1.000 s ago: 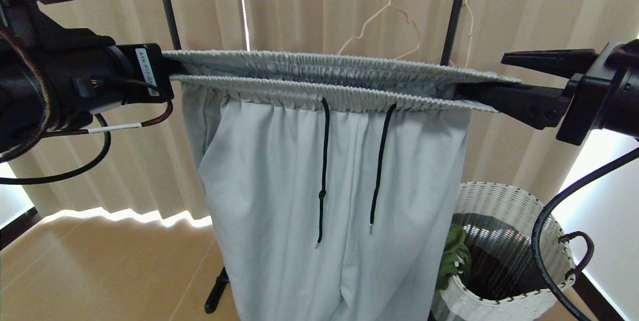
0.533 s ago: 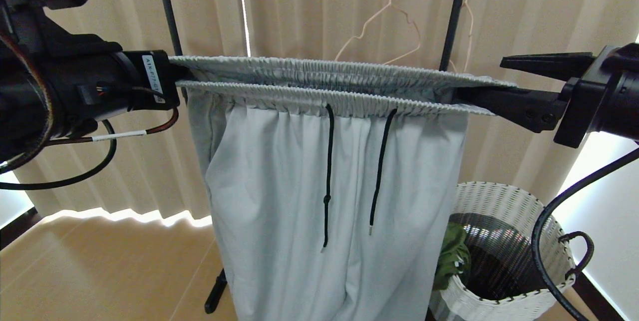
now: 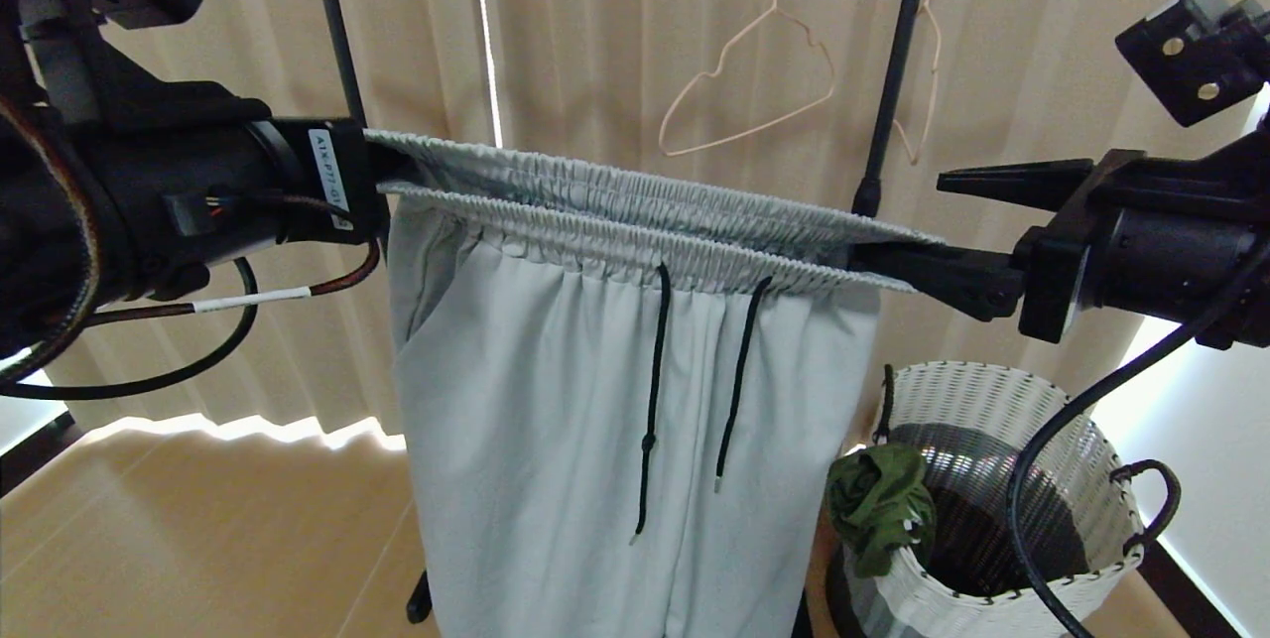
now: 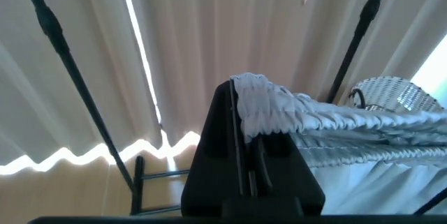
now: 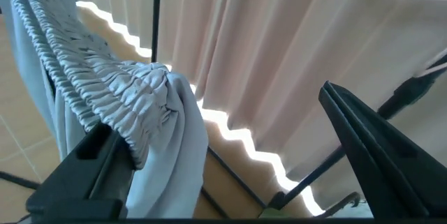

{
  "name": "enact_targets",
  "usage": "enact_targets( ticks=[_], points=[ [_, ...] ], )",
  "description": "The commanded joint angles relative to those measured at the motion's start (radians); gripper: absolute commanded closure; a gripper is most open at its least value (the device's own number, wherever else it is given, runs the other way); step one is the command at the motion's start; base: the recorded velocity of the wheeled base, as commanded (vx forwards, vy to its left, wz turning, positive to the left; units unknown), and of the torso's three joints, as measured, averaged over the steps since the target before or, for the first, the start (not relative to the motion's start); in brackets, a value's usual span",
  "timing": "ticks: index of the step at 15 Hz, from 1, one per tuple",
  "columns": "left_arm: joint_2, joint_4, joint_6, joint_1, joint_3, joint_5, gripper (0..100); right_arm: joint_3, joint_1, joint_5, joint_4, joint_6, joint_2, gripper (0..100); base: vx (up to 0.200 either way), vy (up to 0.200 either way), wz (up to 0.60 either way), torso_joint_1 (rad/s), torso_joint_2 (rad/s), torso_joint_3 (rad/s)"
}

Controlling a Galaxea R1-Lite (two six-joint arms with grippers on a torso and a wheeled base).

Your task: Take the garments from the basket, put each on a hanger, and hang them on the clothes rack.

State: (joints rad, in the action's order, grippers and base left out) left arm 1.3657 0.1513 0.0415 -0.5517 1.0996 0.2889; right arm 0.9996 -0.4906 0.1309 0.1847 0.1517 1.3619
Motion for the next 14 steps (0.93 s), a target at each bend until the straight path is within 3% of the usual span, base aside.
enact_targets(
  ticks=[1, 2, 4, 6, 10, 14],
  points=[
    [0.006, -0.001, 0.001, 0.026, -0.007, 0.007, 100, -0.001, -0.002, 0.012, 0.002, -0.003, 0.008, 0, 0.000, 0.000, 0.00, 0.000, 0.00, 0.000],
    [0.007, -0.001, 0.001, 0.042, -0.010, 0.007, 100, -0.006, -0.002, 0.039, 0.007, -0.004, 0.003, 0, 0.000, 0.000, 0.00, 0.000, 0.00, 0.000],
    [0.006, -0.001, 0.001, 0.064, -0.032, 0.033, 100, -0.072, -0.002, 0.164, 0.113, -0.017, -0.023, 0, 0.000, 0.000, 0.00, 0.000, 0.00, 0.000],
    [0.003, 0.002, 0.003, 0.064, -0.040, 0.047, 100, -0.124, 0.000, 0.239, 0.217, -0.024, -0.026, 0, 0.000, 0.000, 0.00, 0.000, 0.00, 0.000],
    [-0.004, 0.004, 0.005, 0.070, -0.035, 0.047, 100, -0.147, 0.000, 0.260, 0.245, -0.024, -0.021, 0, 0.000, 0.000, 0.00, 0.000, 0.00, 0.000],
    [-0.008, 0.005, -0.015, 0.156, -0.043, 0.045, 100, -0.157, 0.006, 0.260, 0.246, -0.020, -0.027, 0, 0.000, 0.000, 0.00, 0.000, 0.00, 0.000]
  ],
)
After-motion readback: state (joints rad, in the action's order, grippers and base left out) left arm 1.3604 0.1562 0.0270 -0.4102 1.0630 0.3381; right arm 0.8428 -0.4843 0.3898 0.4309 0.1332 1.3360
